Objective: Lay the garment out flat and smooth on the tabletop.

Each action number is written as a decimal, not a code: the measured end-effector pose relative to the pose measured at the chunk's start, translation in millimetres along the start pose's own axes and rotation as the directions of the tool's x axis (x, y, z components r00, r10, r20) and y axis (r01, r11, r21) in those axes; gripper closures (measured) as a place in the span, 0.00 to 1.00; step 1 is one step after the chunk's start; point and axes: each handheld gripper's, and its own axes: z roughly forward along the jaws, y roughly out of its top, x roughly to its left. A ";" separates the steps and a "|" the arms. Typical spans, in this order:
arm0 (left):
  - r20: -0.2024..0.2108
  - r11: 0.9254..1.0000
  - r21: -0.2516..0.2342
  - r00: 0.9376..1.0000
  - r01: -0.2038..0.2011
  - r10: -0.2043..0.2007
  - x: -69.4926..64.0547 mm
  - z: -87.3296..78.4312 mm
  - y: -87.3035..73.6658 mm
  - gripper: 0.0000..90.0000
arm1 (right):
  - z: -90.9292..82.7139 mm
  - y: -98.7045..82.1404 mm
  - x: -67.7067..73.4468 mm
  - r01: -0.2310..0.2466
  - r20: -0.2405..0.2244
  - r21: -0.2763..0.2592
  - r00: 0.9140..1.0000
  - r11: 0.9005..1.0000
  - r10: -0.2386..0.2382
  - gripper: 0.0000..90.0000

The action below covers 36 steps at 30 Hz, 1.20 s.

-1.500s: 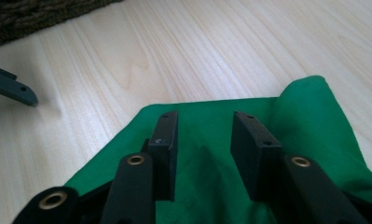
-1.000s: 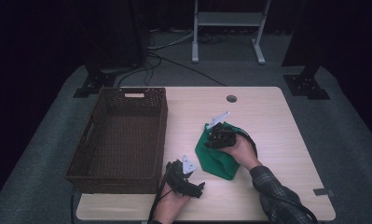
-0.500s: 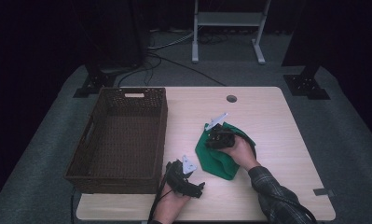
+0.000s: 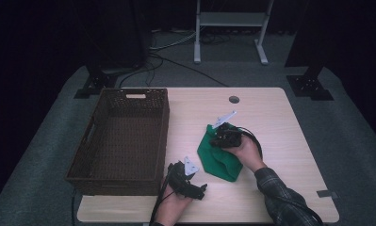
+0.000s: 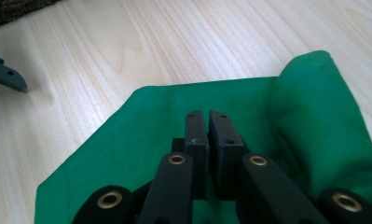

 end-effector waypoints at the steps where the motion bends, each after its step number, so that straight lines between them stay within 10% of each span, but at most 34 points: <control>1: 0.000 1.000 0.000 1.000 0.000 0.000 0.0 0.0 0.0 0.00 | -1.6 -0.3 0.1 0.002 -0.001 -0.002 1.000 1.000 -0.002 0.98; 36: -0.001 1.000 -0.002 1.000 0.003 -0.003 0.0 0.1 -0.1 0.00 | -58.7 -27.5 -4.3 -0.026 -0.014 -0.127 1.000 0.992 0.024 0.98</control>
